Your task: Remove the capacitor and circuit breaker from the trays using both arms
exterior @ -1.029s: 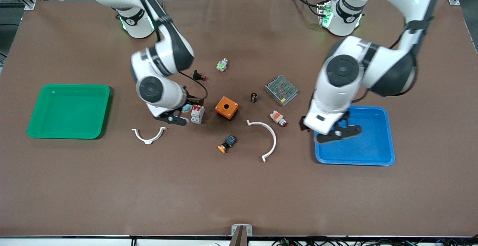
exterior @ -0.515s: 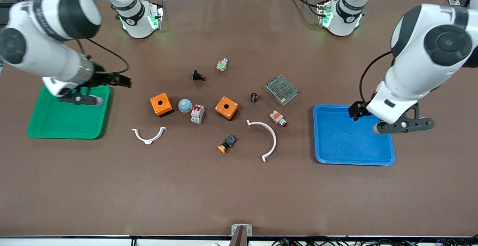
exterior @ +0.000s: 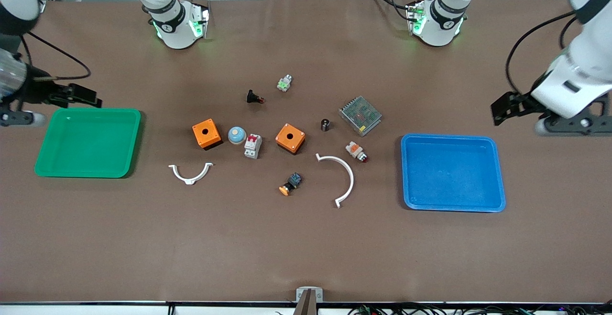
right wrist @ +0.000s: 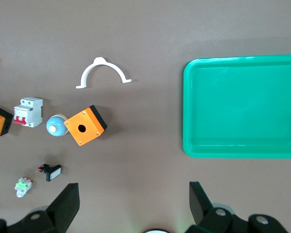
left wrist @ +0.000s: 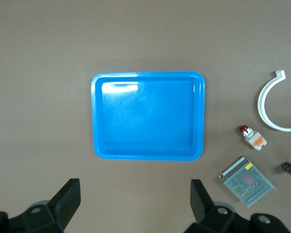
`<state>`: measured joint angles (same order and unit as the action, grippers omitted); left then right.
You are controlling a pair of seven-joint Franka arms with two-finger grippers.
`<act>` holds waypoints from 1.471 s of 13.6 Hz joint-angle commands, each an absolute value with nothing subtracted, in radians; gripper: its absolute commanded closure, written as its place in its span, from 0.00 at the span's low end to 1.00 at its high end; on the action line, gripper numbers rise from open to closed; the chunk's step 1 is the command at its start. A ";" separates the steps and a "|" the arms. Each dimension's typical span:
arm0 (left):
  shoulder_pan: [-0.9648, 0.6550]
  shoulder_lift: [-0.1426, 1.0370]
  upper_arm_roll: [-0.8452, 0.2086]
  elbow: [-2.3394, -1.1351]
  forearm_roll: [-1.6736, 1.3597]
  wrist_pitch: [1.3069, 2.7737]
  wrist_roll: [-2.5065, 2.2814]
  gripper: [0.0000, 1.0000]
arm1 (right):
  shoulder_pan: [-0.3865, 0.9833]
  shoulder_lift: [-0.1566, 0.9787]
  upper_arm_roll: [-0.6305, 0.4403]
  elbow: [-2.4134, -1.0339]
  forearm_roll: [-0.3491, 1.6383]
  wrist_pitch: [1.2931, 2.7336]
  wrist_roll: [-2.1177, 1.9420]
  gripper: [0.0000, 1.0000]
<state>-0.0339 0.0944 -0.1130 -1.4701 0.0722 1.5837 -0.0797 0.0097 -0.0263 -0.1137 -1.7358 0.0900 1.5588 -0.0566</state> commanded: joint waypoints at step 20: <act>-0.017 -0.051 -0.083 -1.557 0.005 1.511 -0.049 0.00 | -0.021 0.009 -0.091 -1.477 0.020 1.531 -0.066 0.00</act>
